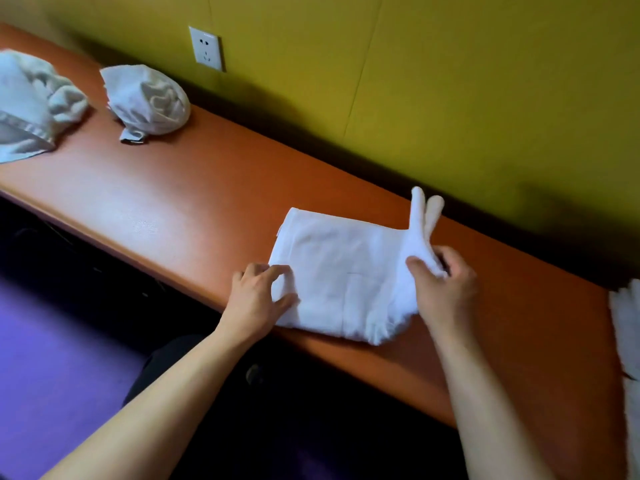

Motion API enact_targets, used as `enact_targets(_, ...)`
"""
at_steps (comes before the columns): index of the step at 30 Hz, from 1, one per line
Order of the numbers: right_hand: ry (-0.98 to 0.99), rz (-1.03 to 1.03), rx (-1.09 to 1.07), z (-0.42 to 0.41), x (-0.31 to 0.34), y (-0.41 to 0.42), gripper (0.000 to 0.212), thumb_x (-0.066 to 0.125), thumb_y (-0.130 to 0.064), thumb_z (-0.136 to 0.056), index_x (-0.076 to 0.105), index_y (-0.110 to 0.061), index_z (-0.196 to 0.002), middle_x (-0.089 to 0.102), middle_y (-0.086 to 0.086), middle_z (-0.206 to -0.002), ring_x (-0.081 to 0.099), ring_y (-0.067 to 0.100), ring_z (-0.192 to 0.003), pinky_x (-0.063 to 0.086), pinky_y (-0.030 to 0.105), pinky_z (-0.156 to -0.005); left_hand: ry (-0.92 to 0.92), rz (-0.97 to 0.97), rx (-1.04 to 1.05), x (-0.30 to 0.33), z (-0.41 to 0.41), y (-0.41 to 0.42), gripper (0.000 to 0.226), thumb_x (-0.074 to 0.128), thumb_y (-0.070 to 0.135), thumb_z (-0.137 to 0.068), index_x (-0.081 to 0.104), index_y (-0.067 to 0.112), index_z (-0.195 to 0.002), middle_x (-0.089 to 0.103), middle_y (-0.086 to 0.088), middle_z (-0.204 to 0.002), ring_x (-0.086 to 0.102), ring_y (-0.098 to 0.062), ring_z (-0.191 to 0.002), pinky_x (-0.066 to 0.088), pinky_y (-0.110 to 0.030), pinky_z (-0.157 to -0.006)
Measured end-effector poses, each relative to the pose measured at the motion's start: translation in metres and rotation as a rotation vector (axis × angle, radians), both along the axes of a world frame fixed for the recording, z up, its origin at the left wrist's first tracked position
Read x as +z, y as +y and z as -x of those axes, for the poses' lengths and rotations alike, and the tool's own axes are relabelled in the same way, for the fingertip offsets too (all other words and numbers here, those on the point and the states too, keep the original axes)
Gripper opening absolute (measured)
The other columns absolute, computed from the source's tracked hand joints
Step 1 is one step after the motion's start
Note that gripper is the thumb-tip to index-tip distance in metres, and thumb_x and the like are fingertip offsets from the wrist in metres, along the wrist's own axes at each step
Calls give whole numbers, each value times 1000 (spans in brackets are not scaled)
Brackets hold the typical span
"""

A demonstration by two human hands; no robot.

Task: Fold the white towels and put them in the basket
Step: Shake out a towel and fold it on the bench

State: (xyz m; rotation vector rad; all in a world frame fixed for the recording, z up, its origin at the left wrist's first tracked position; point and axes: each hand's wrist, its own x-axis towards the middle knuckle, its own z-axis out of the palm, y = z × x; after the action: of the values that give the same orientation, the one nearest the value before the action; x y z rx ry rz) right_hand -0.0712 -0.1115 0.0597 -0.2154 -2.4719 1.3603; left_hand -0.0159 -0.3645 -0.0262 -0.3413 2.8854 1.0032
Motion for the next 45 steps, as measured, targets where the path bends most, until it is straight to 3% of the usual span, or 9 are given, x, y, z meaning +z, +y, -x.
enact_targets(7,-29,-324,212,-20,-16,-110,14,66,-26,-81,66,-21,-94,69,1,-89,59,28,-80,39,29,-65,41,-279,144,-2,4,-17,30,59,20,-96,64,20,-126,69,-2,-121,64,-26,-109,47,-38,-96)
enact_targets(16,35,-419,241,-34,-34,-141,14,65,-22,-80,59,-14,-91,65,5,-93,60,35,-79,34,29,-63,-21,-442,248,-3,6,-27,20,51,20,-96,65,28,-108,72,4,-109,66,-17,-105,51,-32,-92)
enact_targets(20,-85,-428,366,-32,-43,-146,19,66,-23,-84,62,-12,-99,64,8,-101,62,34,-89,39,30,-69,0,-508,310,0,10,-29,39,35,47,-87,68,28,-96,73,3,-104,67,-23,-103,51,-43,-96)
enact_targets(23,-344,-475,602,-33,-54,-147,46,62,-42,-90,59,-11,-124,57,8,-121,59,29,-110,46,34,-92,-8,-575,343,-7,12,-34,54,31,63,-84,69,29,-98,74,2,-102,69,-25,-100,53,-51,-93)
enact_targets(25,-432,-432,686,-30,-49,-142,56,52,-52,-94,54,-15,-136,54,7,-132,54,25,-122,42,35,-105,-30,-594,361,-2,12,-31,49,39,64,-89,69,28,-105,74,0,-105,69,-25,-101,53,-51,-94)
enact_targets(28,-406,-200,723,-24,-37,-123,40,44,-34,-102,61,-14,-132,61,5,-135,55,21,-126,40,30,-109,-36,-542,298,9,9,-22,54,54,62,-90,62,22,-126,71,3,-116,66,-17,-107,52,-40,-98)
enact_targets(32,-131,-196,164,-15,-49,-67,23,58,-21,-90,68,-19,-112,65,0,-106,63,22,-98,50,30,-81,6,-376,247,5,8,-13,49,66,32,-91,55,16,-136,67,-5,-123,63,-26,-112,51,-43,-98)
enact_targets(37,-456,-38,38,-12,-74,-33,48,63,-39,-94,50,-19,-135,59,4,-118,57,22,-104,39,27,-81,61,-42,148,5,8,-1,33,52,15,-96,58,8,-128,61,-23,-98,56,-44,-96,47,-48,-86)
enact_targets(45,-619,570,49,-18,-86,-19,44,77,-31,-81,65,-9,-117,74,10,-108,73,25,-93,59,43,-86,-174,-361,323,24,-3,33,48,64,32,-87,48,18,-130,55,-19,-123,55,-35,-103,46,-38,-89)
